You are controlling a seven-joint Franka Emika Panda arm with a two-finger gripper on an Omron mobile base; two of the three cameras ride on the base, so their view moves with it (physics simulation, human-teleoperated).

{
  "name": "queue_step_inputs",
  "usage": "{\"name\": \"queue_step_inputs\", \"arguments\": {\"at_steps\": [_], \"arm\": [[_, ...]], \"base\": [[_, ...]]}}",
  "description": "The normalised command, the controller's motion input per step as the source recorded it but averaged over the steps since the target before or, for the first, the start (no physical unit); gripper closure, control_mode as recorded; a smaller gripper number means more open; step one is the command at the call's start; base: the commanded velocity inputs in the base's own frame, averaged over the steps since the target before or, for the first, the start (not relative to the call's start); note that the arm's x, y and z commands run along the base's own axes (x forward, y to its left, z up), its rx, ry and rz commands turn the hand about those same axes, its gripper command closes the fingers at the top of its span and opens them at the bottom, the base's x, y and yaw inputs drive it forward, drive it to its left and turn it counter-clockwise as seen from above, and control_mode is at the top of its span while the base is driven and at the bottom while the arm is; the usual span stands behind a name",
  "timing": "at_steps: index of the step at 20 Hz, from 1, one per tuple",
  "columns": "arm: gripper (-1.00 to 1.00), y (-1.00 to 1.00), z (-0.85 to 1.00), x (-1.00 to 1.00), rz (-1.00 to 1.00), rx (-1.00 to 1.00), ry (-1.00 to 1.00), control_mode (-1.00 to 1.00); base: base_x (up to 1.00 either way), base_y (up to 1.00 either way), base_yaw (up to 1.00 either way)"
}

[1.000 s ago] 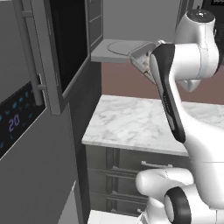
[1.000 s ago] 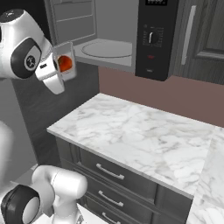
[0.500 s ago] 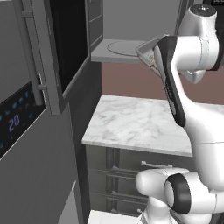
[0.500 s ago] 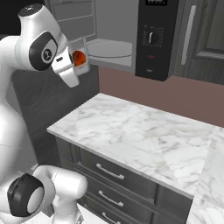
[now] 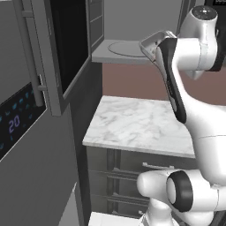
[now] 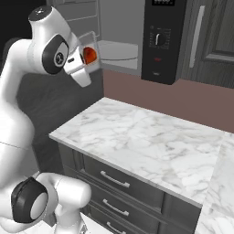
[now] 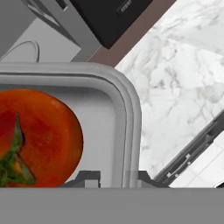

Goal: Place the tupperware containing the fish and tomato meal in the microwave. Close the microwave door and press the start button to reheat the meal.

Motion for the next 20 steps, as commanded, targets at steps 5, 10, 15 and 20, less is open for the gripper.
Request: {"name": "queue_step_inputs", "arguments": {"at_steps": [5, 10, 15, 20], "arm": [[1.0, -0.03, 0.0, 0.4, 0.0, 0.0, -0.1, -1.0], [1.0, -0.01, 0.0, 0.47, 0.0, 0.0, -0.01, -1.0], [1.0, 0.0, 0.0, 0.54, 0.0, 0.0, 0.0, -1.0], [1.0, 0.0, 0.02, 0.52, 0.0, 0.0, 0.0, -1.0]], "base": [[0.0, 0.0, 0.0], [0.0, 0.0, 0.0], [0.0, 0.0, 0.0], [0.0, 0.0, 0.0]]}}
